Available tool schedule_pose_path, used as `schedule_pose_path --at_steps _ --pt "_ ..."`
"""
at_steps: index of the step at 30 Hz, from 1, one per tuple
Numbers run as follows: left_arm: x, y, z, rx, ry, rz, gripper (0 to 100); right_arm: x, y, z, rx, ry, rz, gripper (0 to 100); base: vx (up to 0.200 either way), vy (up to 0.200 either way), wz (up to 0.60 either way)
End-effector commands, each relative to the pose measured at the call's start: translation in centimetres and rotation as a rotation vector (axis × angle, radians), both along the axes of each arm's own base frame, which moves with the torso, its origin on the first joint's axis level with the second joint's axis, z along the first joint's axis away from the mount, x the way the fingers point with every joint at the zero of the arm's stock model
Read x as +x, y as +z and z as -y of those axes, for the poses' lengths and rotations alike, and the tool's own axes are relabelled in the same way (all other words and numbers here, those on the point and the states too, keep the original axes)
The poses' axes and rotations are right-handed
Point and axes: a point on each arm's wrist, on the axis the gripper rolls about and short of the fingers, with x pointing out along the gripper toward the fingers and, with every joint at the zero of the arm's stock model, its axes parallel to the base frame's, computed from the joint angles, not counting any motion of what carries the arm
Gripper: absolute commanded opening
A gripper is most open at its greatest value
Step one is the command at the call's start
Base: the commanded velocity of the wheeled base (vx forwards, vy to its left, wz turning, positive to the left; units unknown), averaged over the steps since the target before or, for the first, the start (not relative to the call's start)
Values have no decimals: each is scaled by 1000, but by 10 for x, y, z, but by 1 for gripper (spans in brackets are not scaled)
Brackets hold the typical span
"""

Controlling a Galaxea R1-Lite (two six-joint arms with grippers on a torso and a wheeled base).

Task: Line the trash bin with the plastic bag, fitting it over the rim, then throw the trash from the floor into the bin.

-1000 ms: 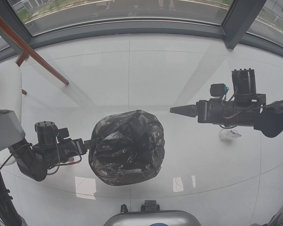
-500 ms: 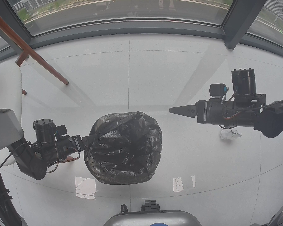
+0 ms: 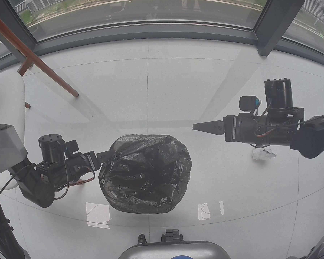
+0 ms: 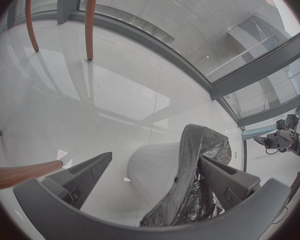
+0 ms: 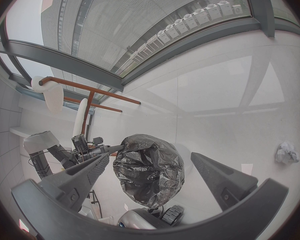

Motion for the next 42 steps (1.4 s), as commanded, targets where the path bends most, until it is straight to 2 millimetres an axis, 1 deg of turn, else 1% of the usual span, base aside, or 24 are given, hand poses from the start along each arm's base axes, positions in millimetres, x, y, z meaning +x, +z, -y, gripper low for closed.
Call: schedule_pose_path --at_steps 1,4,8,12,15,19,22,24,25,28,30,32,34,37,41,42 --pt "0 -1 -2 2 8 -2 100 0 -1 0 0 1 -2 100 0 0 0" --pt "0 -2 -3 4 8 -8 100 0 0 0 1 1 0 100 0 0 0" --pt "2 -11 -3 14 22 -32 100 0 0 0 1 0 1 100 0 0 0" --pt "2 -13 -4 19 35 -38 100 0 0 1 1 0 0 100 0 0 0" --pt "5 -18 -6 21 44 -48 100 0 -1 0 0 0 -2 100 0 0 0" --pt "9 -14 -9 17 53 -19 100 0 -1 0 0 1 -2 100 0 0 0" --pt "6 -10 -8 11 48 -12 100 0 0 1 0 -2 0 100 0 0 0" --pt "2 5 -9 1 48 24 100 -1 1 2 2 -4 0 100 0 0 0" --pt "-4 21 -9 -10 50 63 100 -3 3 4 5 -5 5 100 0 0 0" --pt "-21 58 -12 -42 56 112 100 -12 11 9 17 -8 21 100 0 0 0" --pt "-41 88 -14 -73 60 138 100 -18 12 13 18 -9 19 100 0 0 0" --pt "-62 107 -15 -104 58 132 100 -25 11 16 16 -8 13 100 0 0 0" --pt "-81 119 -17 -125 58 110 100 -31 7 19 11 -14 -9 100 0 0 0" --pt "-105 129 -17 -141 49 96 100 -38 -1 25 -8 -25 -30 100 0 0 0" --pt "-116 132 -20 -142 54 108 100 -38 -8 39 -41 -104 -40 100 0 0 0" --pt "-116 132 -20 -142 54 108 100 -38 -8 39 -41 -104 -40 100 0 0 0"
